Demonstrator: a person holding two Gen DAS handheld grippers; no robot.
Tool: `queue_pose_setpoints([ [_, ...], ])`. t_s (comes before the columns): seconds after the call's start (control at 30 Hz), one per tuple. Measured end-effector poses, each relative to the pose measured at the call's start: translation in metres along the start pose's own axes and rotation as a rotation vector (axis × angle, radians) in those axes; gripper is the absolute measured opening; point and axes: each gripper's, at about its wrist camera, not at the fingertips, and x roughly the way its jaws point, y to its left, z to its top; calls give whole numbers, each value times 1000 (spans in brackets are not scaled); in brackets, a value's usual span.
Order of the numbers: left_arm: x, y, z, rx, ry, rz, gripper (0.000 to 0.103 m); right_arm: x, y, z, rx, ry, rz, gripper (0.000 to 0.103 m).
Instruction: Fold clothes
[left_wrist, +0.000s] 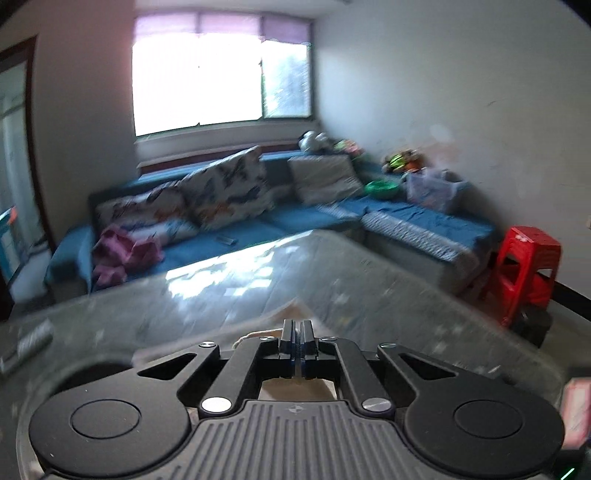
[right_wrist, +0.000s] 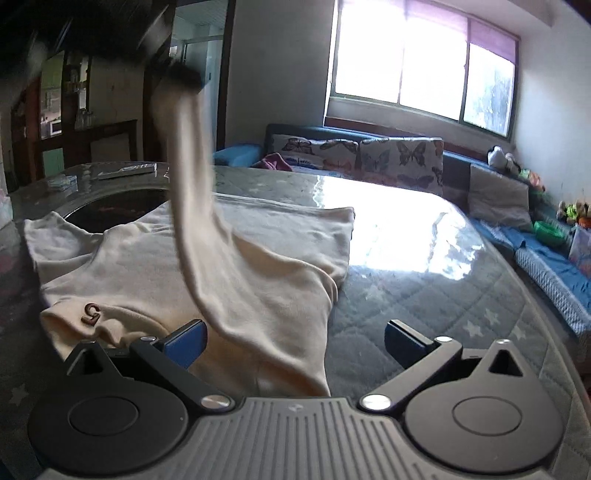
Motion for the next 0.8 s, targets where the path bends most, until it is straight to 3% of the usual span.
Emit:
queue_pose_setpoints([
  [0.3,6,-41,47,90,-50,-95,2,17,8,11,-61,-22,-151,103],
  [0.8,10,-66,59,134,-67,-144,2,39,-16,18,-4,29,-319,103],
])
